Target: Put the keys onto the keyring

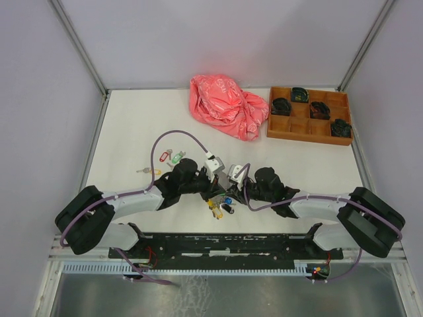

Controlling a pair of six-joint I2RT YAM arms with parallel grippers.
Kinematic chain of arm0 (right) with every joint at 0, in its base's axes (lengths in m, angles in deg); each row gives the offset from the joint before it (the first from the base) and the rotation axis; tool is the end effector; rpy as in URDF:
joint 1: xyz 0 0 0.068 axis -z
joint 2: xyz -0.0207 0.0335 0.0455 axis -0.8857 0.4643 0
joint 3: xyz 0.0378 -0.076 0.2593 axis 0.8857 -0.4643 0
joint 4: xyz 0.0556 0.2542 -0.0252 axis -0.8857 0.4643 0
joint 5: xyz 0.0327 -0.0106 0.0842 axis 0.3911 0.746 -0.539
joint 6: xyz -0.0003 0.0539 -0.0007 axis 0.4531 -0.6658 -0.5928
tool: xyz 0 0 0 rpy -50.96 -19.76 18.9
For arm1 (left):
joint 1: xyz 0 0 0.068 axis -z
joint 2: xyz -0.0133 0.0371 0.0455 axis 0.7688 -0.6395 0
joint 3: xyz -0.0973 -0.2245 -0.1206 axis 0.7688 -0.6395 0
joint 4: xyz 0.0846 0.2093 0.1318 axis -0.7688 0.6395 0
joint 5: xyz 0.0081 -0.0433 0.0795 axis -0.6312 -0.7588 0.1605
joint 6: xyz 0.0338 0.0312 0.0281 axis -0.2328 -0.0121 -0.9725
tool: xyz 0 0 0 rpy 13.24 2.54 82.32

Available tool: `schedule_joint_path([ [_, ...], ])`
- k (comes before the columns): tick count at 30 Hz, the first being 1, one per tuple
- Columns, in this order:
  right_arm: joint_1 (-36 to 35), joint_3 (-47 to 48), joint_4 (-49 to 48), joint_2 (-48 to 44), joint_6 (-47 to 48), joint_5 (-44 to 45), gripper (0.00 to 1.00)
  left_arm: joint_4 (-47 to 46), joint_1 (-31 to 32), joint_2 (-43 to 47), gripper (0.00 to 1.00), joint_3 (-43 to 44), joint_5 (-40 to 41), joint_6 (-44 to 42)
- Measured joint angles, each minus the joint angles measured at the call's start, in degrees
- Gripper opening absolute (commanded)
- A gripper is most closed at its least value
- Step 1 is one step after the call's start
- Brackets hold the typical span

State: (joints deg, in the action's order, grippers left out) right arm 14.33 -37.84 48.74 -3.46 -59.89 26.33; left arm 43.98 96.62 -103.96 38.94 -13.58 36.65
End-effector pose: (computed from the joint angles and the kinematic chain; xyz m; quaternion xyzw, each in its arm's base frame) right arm 0.1551 0.1896 0.1601 -0.4630 0.7007 0.3145 0.4424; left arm 0.1719 -0.2006 0.1808 0.4004 0.7461 -0.3718 0.3803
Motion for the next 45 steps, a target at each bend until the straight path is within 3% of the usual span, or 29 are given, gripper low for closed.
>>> schedule_joint_path([
  [7,0.0,-1.3,-3.8,1.3,-0.2,0.2,0.01,0.1,0.0,0.0,0.03,0.0,0.4,0.0],
  [28,-0.3,-6.6,-7.0,-6.8,2.3,1.9,0.01,0.9,-1.0,-1.3,0.03,0.3,0.9,2.8],
  [35,-0.3,-6.6,-3.0,-10.8,4.7,4.7,0.01,-2.4,-1.0,-2.3,0.18,0.3,0.9,3.1],
  [45,-0.3,-5.5,0.6,-9.4,2.8,14.8,0.01,-1.9,-1.3,5.9,0.37,-3.4,11.1,4.9],
])
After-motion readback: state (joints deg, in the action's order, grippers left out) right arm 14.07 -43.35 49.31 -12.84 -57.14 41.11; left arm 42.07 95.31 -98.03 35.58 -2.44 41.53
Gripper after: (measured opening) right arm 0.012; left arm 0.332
